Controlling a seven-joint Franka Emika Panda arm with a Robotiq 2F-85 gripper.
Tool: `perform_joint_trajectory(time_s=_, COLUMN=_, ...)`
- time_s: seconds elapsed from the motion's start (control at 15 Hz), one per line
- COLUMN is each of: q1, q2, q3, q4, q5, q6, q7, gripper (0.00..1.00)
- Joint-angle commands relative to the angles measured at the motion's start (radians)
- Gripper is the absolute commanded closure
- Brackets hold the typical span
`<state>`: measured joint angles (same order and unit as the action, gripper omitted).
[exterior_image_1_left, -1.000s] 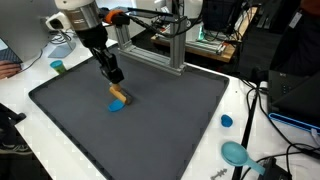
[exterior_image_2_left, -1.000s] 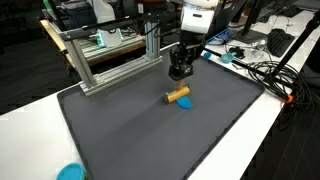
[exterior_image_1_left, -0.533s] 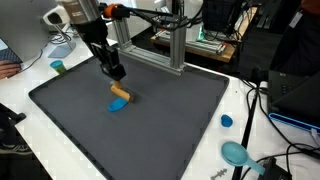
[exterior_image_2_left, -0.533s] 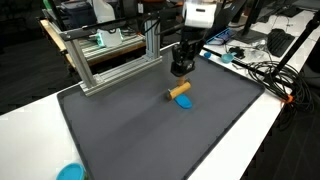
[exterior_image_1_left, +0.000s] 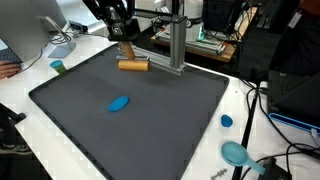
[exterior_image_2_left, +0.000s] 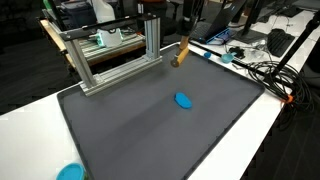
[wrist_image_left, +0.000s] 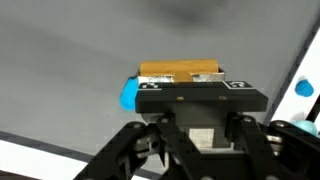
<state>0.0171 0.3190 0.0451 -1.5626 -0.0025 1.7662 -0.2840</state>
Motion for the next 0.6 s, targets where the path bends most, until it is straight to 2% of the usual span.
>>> perform_joint_trajectory(time_s=0.0, q1=-0.002, q2=0.007, q3=0.008, q4=0.005, q5=-0.001, q6=-0.004, q7=-0.003, gripper=0.53)
perform_joint_trajectory(time_s=0.13, q1=-0.002, q2=0.014, q3=0.007, q4=0.003, q5=-0.002, q6=-0.003, q7=0.001, gripper=0.53)
perform_joint_trajectory(time_s=0.2, q1=-0.003, q2=0.015, q3=0.007, q4=0.003, q5=-0.002, q6=-0.003, q7=0.001, gripper=0.78)
perform_joint_trajectory(time_s=0.33, q1=-0.018, q2=0.0, q3=0.029, q4=-0.004, q5=0.015, q6=0.056, q7=-0.146, gripper=0.78)
perform_joint_trajectory(time_s=0.53, q1=-0.02, q2=0.024, q3=0.031, q4=0.097, q5=-0.033, q6=-0.021, q7=-0.299, gripper=0.78)
